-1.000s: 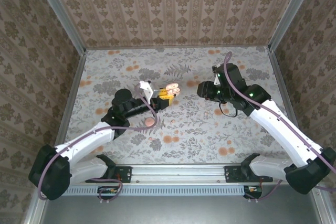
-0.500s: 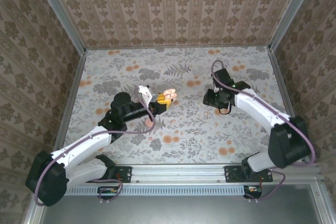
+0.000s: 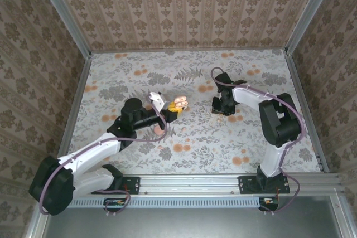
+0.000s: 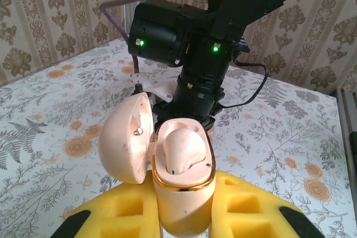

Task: Insert the wireless bluetooth earbuds into the charging case

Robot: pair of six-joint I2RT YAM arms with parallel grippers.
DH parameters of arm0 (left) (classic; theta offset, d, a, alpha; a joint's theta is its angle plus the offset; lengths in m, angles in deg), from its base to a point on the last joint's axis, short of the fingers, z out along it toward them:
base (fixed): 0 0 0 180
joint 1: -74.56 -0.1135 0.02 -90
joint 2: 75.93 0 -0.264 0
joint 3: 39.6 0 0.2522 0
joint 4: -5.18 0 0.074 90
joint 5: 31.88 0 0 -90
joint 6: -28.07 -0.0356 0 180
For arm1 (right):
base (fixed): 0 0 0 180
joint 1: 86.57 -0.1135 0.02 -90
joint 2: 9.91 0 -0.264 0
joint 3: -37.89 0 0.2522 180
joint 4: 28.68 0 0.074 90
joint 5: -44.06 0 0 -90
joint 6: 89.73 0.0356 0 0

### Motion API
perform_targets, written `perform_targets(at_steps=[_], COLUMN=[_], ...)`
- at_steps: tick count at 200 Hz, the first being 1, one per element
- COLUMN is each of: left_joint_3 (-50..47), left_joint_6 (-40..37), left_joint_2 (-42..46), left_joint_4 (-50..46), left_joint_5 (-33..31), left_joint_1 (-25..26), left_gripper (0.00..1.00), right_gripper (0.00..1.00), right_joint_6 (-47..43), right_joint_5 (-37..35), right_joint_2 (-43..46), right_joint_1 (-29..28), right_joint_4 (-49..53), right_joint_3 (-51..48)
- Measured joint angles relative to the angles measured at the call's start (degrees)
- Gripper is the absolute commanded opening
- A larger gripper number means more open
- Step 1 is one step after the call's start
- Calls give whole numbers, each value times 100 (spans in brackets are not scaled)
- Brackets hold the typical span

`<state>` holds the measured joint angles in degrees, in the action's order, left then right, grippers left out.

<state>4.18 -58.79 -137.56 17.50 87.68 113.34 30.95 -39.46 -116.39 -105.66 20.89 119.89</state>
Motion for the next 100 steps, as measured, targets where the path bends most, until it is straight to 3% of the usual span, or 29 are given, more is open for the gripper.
perform_targets(at_steps=[100], left_joint_3=[0], left_joint_6=[-13], left_joint_2=[-101], left_joint_4=[4], left_joint_5=[4], left_joint_1=[11], left_gripper=[0], right_gripper=[21], right_joint_6=[-299], right_joint_5=[2], right_joint_2=[-63], right_joint_1=[66], right_joint_4=[144], right_joint_3=[-20])
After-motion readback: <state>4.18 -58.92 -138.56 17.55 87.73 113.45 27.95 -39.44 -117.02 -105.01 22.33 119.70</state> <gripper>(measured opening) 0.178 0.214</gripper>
